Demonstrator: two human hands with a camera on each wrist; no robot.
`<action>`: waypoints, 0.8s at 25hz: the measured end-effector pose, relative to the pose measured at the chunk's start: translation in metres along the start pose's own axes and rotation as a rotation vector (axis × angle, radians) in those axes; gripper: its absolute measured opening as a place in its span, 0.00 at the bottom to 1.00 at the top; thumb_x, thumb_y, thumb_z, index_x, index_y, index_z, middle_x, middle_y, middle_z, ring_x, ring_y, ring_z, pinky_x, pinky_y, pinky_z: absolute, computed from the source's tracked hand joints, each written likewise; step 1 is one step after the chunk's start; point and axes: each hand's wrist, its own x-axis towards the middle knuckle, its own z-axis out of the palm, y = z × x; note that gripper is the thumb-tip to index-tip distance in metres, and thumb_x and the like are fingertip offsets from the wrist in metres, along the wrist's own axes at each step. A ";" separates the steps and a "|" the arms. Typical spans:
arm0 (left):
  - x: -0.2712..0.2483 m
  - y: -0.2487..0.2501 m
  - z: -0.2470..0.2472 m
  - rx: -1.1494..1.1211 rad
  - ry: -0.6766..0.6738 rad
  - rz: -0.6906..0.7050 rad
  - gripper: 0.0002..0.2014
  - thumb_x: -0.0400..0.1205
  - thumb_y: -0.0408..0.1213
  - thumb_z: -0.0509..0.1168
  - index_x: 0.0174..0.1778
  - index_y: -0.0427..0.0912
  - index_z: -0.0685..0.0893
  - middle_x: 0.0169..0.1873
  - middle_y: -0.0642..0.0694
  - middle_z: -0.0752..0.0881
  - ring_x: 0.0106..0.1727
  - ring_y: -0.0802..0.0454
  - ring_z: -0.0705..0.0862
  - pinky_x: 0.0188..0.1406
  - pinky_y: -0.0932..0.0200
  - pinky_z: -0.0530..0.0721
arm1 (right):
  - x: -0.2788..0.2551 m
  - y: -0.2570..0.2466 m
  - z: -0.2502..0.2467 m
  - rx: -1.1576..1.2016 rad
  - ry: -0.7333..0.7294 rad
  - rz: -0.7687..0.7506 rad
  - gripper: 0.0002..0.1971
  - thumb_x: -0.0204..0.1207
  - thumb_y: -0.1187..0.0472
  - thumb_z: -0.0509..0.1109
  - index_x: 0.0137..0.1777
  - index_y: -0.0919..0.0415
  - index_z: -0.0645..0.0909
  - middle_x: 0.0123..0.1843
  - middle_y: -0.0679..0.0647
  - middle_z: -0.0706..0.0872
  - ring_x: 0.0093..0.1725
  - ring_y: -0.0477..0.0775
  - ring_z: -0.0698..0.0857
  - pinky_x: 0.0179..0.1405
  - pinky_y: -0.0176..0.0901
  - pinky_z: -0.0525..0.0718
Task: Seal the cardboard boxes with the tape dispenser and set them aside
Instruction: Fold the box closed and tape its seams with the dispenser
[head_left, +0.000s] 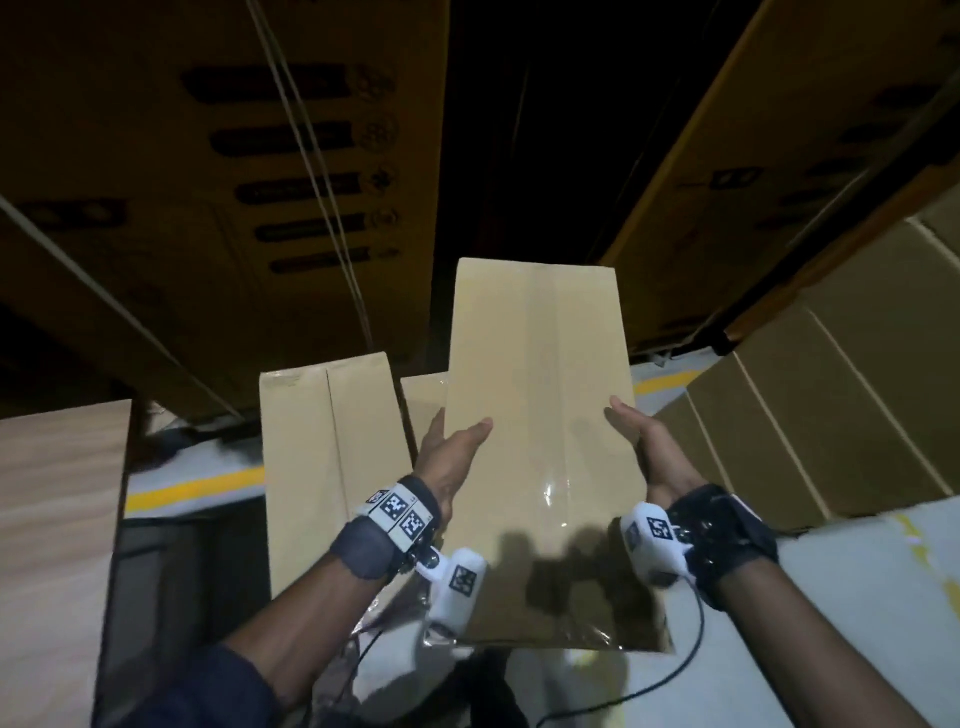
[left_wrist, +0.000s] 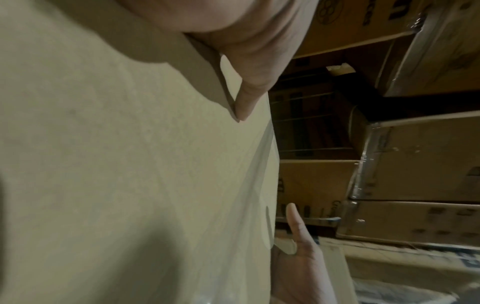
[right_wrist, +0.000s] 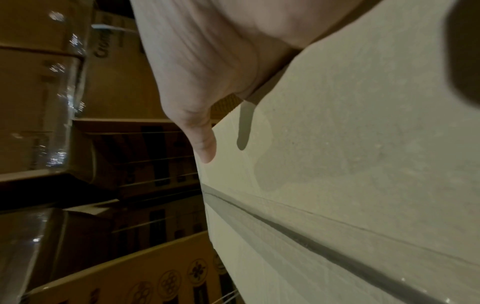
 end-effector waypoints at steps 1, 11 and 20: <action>0.007 -0.001 0.015 -0.008 0.062 -0.007 0.31 0.82 0.51 0.74 0.81 0.55 0.74 0.71 0.53 0.82 0.64 0.52 0.80 0.63 0.54 0.73 | 0.025 -0.008 -0.010 -0.017 -0.032 0.003 0.36 0.65 0.35 0.83 0.72 0.48 0.85 0.71 0.53 0.87 0.70 0.61 0.85 0.76 0.64 0.76; 0.091 -0.046 0.029 0.210 0.496 -0.149 0.44 0.81 0.63 0.71 0.89 0.52 0.59 0.83 0.40 0.72 0.80 0.33 0.74 0.73 0.42 0.75 | 0.174 0.013 0.009 -0.261 -0.180 0.063 0.51 0.70 0.25 0.71 0.90 0.42 0.56 0.90 0.43 0.59 0.89 0.53 0.54 0.86 0.67 0.50; 0.153 -0.108 0.006 0.246 0.524 -0.142 0.46 0.79 0.61 0.73 0.89 0.50 0.59 0.81 0.37 0.74 0.79 0.36 0.75 0.76 0.46 0.76 | 0.243 0.062 0.025 -0.238 -0.172 0.082 0.47 0.81 0.34 0.68 0.91 0.47 0.46 0.92 0.50 0.51 0.90 0.57 0.52 0.87 0.61 0.52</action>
